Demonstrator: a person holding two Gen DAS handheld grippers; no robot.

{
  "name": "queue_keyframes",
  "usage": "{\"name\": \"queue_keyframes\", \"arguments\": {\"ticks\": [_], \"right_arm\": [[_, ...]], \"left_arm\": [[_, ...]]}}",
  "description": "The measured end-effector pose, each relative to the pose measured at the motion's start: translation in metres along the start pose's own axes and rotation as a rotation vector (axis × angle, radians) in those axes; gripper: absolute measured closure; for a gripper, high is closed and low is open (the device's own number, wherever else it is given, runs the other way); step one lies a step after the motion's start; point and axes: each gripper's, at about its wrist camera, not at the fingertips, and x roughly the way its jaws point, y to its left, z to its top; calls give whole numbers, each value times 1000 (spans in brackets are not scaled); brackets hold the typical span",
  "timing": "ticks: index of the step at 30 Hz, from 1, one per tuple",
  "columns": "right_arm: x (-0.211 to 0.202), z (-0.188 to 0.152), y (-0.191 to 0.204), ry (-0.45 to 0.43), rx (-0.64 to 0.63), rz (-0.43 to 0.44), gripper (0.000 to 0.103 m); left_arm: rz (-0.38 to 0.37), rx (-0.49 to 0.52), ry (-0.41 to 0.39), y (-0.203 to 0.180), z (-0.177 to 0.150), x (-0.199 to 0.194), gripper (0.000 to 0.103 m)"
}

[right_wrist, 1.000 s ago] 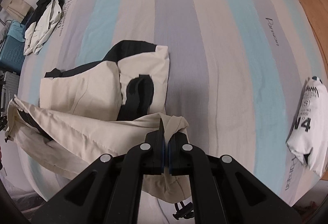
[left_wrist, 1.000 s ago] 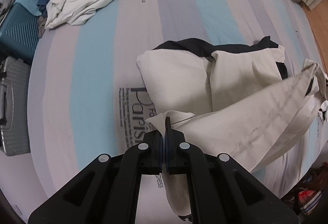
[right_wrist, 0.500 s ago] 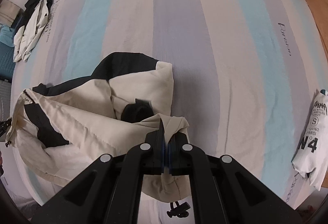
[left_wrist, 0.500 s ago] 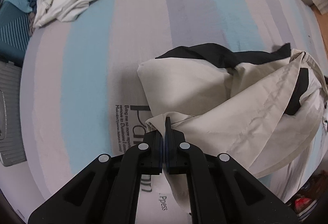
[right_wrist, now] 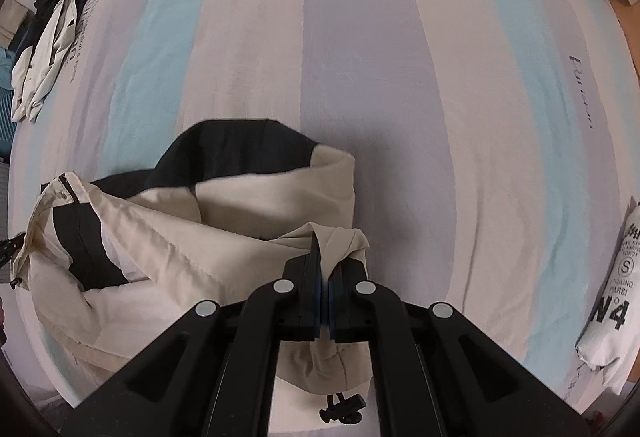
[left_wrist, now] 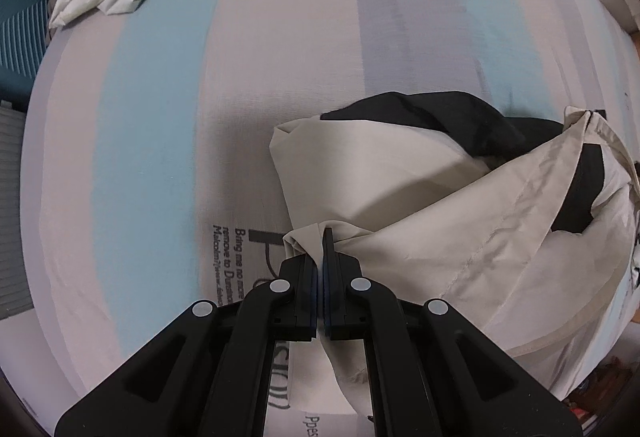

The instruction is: Fold large clothes

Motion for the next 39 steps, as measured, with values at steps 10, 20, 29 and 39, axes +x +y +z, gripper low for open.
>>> {"name": "queue_keyframes", "arguments": {"ticks": [10, 20, 29, 39], "right_arm": [[30, 5, 4, 10, -7, -11, 102], [42, -4, 12, -20, -15, -42, 101], [8, -20, 15, -99, -28, -15, 86], [-55, -39, 12, -223, -69, 99, 30]], "left_arm": [[10, -9, 3, -2, 8, 24, 102], [-13, -34, -13, -2, 5, 34, 102], [71, 8, -135, -6, -25, -13, 97], [72, -42, -364, -15, -35, -94, 6]]}}
